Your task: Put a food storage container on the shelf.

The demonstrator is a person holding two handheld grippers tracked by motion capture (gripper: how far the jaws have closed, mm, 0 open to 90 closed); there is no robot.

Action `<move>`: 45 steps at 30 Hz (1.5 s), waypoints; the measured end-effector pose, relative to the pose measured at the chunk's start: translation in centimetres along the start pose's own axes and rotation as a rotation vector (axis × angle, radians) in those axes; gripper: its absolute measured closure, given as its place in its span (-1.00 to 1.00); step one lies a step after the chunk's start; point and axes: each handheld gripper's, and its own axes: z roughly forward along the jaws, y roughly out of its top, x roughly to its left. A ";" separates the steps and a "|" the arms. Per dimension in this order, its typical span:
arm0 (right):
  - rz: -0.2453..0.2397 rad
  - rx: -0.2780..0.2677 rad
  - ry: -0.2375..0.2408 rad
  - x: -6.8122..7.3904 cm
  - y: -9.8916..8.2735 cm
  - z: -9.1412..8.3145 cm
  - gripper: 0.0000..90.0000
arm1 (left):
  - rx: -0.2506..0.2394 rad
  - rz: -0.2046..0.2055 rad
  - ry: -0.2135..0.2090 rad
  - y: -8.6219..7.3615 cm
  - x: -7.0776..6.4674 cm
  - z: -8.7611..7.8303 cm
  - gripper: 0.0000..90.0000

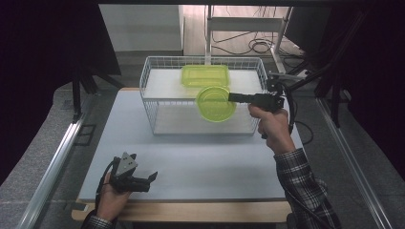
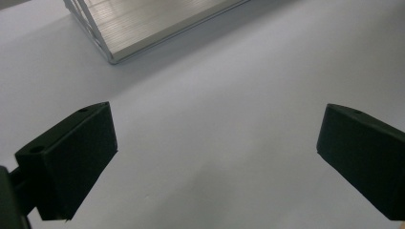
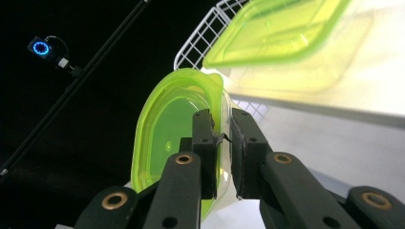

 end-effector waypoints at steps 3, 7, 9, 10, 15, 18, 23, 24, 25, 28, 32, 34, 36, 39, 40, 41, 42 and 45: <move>-0.002 -0.010 0.005 0.4 0.8 0.1 0.80 | 0.000 -0.002 -0.001 0.0 0.0 0.0 -1.00; -0.008 -0.028 0.003 1.0 1.9 0.5 0.80 | 0.000 -0.004 -0.001 0.0 0.0 0.0 -1.00; -0.012 -0.033 -0.003 1.3 2.5 0.7 0.80 | 0.001 -0.008 0.001 0.0 0.1 0.0 -1.00; -0.016 -0.038 -0.007 1.4 2.8 0.9 0.80 | 0.000 -0.011 0.002 0.0 0.1 0.0 -1.00; -0.022 -0.070 -0.031 1.9 4.3 1.4 0.80 | -0.002 -0.022 0.009 0.0 0.3 -0.2 -1.00; -0.024 -0.080 -0.048 2.0 5.0 1.7 0.80 | -0.002 -0.021 0.008 0.0 0.2 -0.1 -1.00; -0.025 -0.099 -0.083 2.0 6.2 2.4 0.80 | -0.003 -0.024 0.007 0.0 0.2 -0.2 -1.00; -0.023 -0.100 -0.088 2.0 6.3 2.5 0.80 | -0.002 -0.022 0.006 0.0 0.2 -0.2 -1.00; -0.023 -0.104 -0.097 1.9 6.6 2.7 0.80 | -0.002 -0.022 0.007 0.0 0.2 -0.2 -1.00; -0.020 -0.114 -0.106 1.8 7.1 3.1 0.80 | -0.003 -0.022 0.005 0.0 0.2 -0.1 -1.00; -0.018 -0.120 -0.135 1.7 7.7 3.8 0.80 | -0.003 -0.019 0.004 0.0 0.2 -0.1 -1.00; -0.019 -0.123 -0.145 1.5 7.9 4.3 0.80 | -0.003 -0.018 0.004 0.0 0.2 -0.2 -1.00; -0.012 -0.125 -0.152 1.3 8.0 4.6 0.80 | -0.004 -0.020 0.003 0.0 0.2 -0.2 -1.00; 0.000 -0.131 -0.162 1.1 8.3 5.1 0.80 | -0.004 -0.019 0.004 0.0 0.2 -0.2 -1.00; 0.002 -0.131 -0.166 1.0 8.3 5.2 0.80 | -0.005 -0.019 0.005 0.0 0.3 -0.2 -1.00; 0.001 -0.132 -0.176 0.9 8.4 5.4 0.80 | -0.006 -0.019 0.006 0.0 0.3 -0.3 -1.00; 0.006 -0.131 -0.179 0.9 8.4 5.5 0.80 | -0.007 -0.019 0.007 0.0 0.3 -0.3 -1.00; 0.011 -0.132 -0.189 0.6 8.4 5.8 0.80 | -0.012 -0.022 0.013 0.0 0.4 -0.4 -1.00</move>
